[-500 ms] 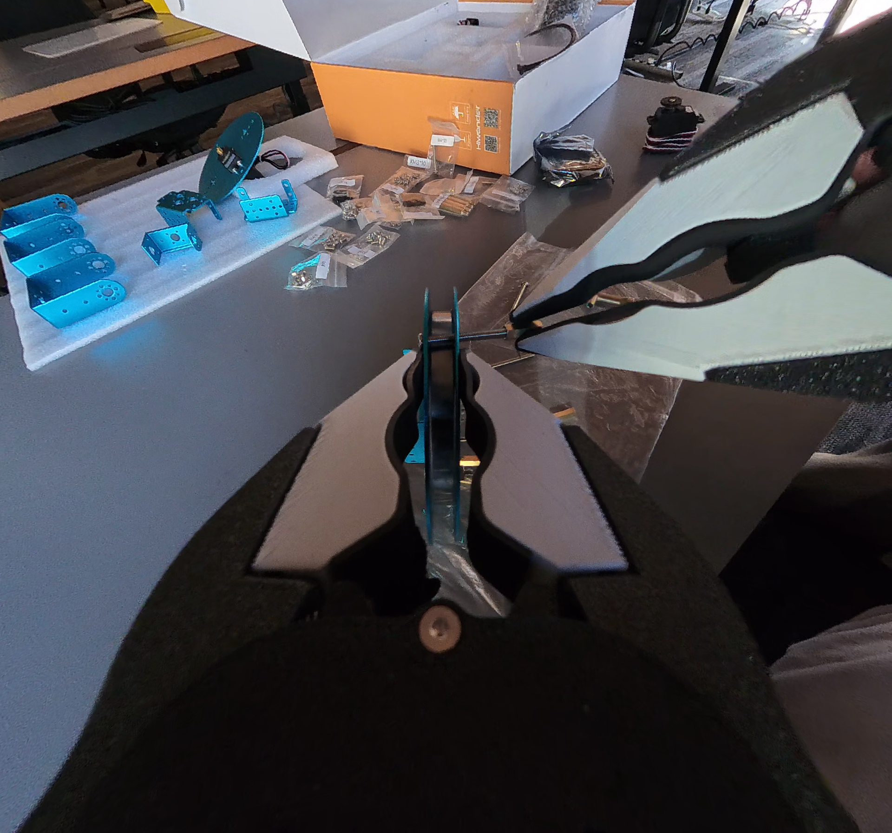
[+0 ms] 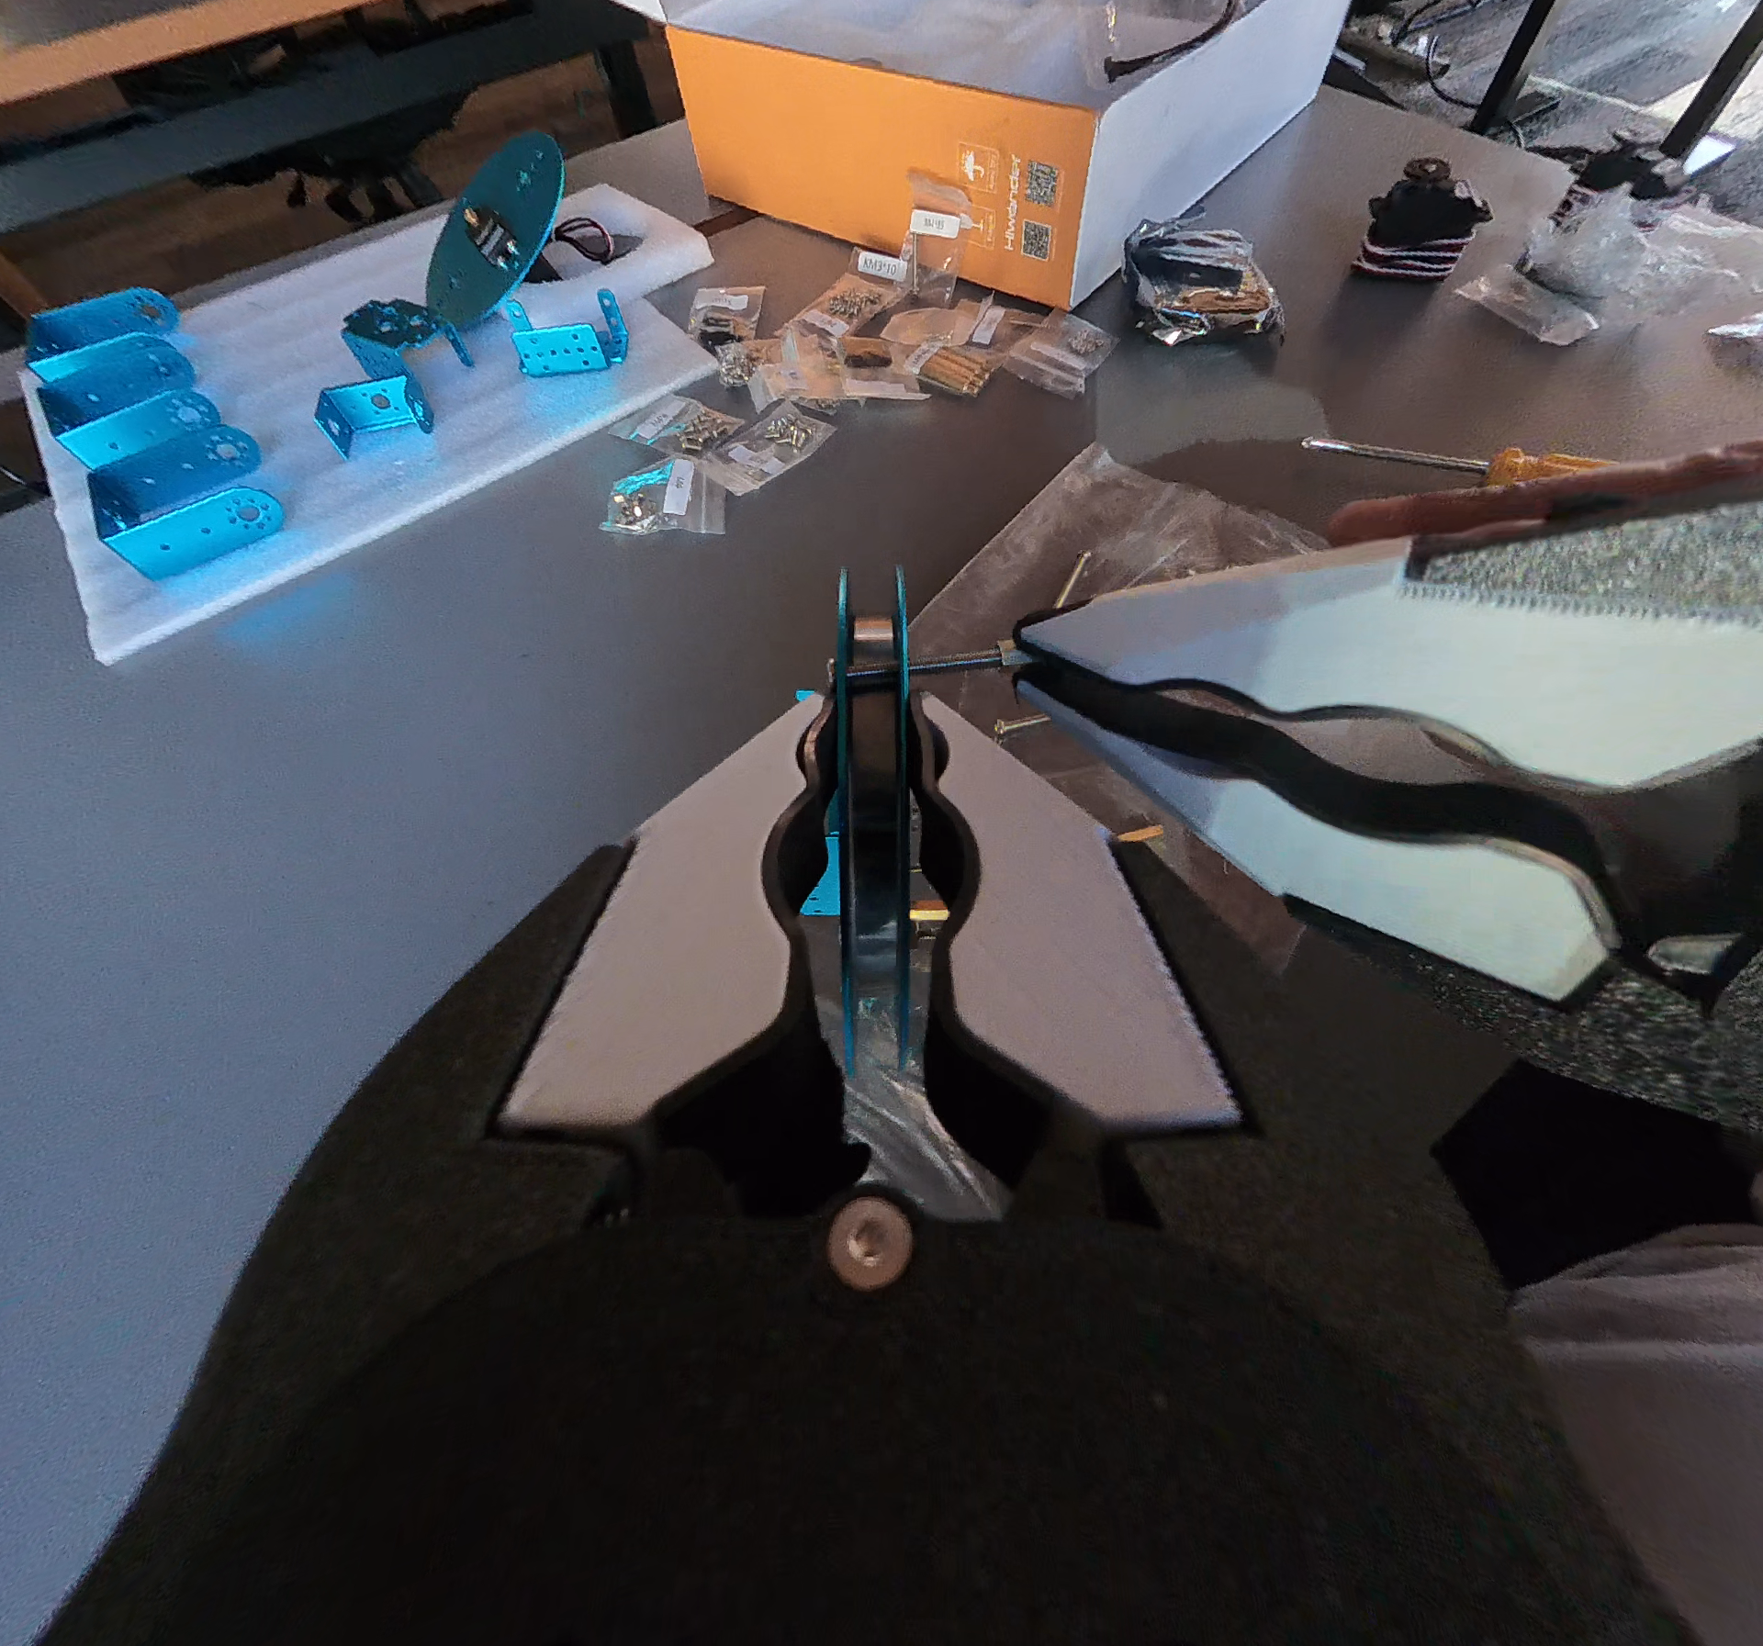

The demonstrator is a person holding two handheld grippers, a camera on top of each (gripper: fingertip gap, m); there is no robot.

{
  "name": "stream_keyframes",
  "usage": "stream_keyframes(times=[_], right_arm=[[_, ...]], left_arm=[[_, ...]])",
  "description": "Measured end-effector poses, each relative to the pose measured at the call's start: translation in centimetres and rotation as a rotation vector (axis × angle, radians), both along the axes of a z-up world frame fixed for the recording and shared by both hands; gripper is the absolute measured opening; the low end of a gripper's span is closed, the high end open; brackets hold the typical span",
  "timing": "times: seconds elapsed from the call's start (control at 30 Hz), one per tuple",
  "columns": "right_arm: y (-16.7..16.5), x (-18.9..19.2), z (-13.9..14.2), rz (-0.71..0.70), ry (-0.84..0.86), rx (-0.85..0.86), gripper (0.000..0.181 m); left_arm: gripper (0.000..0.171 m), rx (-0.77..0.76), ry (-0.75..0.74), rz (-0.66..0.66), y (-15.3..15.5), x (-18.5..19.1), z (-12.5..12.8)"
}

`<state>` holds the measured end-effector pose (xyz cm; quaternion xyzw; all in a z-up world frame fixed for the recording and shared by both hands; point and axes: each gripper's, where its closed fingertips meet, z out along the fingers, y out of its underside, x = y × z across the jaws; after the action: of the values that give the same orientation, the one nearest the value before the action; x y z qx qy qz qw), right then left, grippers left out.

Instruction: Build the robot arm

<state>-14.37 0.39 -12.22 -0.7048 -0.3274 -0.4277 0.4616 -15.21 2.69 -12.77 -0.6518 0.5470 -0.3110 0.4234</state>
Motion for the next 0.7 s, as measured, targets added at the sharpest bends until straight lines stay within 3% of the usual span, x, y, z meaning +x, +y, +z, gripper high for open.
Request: stream_keyframes(times=[0.2, 0.37, 0.57, 0.7], right_arm=[[0.5, 0.5, 0.3, -0.003, -0.127, 0.034, 0.005], [0.6, 0.6, 0.5, 0.008, -0.044, 0.025, 0.005], [0.1, 0.2, 0.5, 0.069, 0.434, -0.099, 0.005], [-0.7, -0.5, 0.3, 0.139, 0.87, -0.257, 0.005]], left_arm=[[0.011, 0.002, 0.033, -0.001, 0.5, 0.5, 0.3], [0.011, 0.061, 0.031, -0.017, 0.6, 0.6, 0.7], [0.011, 0.166, -0.004, -0.082, 0.1, 0.4, 1.0], [0.011, 0.258, -0.025, -0.151, -0.7, 0.1, 1.1]])
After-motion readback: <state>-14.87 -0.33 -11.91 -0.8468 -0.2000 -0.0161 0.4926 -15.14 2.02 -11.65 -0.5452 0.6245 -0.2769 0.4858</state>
